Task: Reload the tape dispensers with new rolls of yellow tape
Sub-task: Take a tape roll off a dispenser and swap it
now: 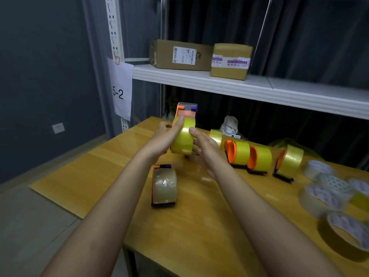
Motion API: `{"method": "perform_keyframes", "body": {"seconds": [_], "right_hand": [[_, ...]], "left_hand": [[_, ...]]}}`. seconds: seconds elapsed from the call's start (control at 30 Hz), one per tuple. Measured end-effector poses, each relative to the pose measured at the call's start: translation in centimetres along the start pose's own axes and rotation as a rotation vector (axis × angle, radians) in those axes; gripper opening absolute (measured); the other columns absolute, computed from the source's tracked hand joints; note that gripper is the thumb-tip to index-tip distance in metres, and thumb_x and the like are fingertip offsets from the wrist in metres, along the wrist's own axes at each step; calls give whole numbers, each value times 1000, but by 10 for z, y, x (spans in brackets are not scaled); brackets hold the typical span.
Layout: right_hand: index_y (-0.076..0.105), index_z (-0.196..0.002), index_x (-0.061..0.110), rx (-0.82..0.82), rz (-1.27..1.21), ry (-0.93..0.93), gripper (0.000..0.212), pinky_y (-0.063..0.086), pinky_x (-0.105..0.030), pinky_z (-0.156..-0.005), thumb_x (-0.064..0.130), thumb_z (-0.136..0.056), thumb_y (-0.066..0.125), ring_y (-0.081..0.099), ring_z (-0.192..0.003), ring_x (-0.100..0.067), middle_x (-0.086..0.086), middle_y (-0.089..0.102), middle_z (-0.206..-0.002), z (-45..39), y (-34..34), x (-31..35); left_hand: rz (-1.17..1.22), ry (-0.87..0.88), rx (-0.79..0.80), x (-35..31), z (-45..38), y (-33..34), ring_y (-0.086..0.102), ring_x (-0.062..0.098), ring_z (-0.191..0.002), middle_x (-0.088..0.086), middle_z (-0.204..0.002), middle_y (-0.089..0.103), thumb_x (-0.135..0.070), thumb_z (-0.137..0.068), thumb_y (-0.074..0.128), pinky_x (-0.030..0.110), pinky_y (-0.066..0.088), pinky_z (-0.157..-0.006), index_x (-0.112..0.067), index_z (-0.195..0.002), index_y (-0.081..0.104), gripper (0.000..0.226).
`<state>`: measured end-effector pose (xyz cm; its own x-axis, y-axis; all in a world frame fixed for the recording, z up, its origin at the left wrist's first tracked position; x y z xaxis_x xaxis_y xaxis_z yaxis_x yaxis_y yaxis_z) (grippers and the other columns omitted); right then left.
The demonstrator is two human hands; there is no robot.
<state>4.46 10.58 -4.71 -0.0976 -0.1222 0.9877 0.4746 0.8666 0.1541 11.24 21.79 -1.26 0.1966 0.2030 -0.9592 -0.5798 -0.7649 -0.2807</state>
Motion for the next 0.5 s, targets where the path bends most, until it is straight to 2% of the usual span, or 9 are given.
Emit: {"method": "perform_keyframes", "body": {"seconds": [0.1,0.2,0.27,0.33,0.4,0.43,0.5], "right_hand": [[58,-128,16,6,-55,1,47,55,-24,-69,42,-89,62,66,-103,-20,-10,67,-118,-11,11,8],[59,-121,23,56,31,-21,35,52,-18,-59,46,-95,51,66,-91,-10,0,67,-107,-19,23,18],[56,-112,33,78,140,-46,27,50,-20,-66,50,-98,40,62,-90,-4,12,64,-98,-22,26,24],[55,-112,33,62,305,-126,27,44,-21,-78,48,-101,35,58,-102,-4,18,60,-101,-26,21,29],[58,-120,27,0,545,-242,33,38,-24,-95,45,-101,39,47,-126,-11,9,58,-125,-32,10,31],[59,-124,24,-44,674,-289,34,33,-27,-104,43,-101,42,37,-136,-14,3,51,-139,-34,4,31],[59,-127,21,-101,916,-370,33,24,-32,-112,36,-100,47,26,-142,-17,-2,38,-151,-37,-6,30]], "left_hand": [[99,21,174,4,-6,3,46,20,-120,-3,-136,46,-63,-91,37,44,39,-102,-34,-136,32,54],[178,72,150,1,-19,-6,57,17,-112,-4,-126,56,-55,-95,39,43,48,-97,-34,-130,40,41],[239,57,121,3,-29,-12,60,17,-107,-2,-120,59,-51,-96,40,40,51,-92,-30,-130,43,40],[231,30,118,8,-42,-16,60,19,-106,-1,-118,59,-52,-96,40,39,52,-89,-31,-128,44,39],[179,-21,99,19,-57,-20,60,21,-106,0,-121,58,-55,-95,39,40,52,-89,-32,-127,44,39],[150,-57,84,27,-66,-22,59,22,-108,1,-124,57,-56,-95,39,42,51,-90,-31,-129,43,42],[86,-125,50,42,-80,-24,54,26,-117,5,-134,51,-61,-93,38,47,47,-97,-26,-137,39,56]]}}
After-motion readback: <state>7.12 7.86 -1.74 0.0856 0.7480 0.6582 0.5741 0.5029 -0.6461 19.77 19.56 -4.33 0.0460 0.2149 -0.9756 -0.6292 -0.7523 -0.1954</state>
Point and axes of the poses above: each hand's wrist, its own z-axis away from the middle knuckle, its own y-axis out of the palm, x = y × z, the point moved 6 cm from there along -z, towards the middle knuckle
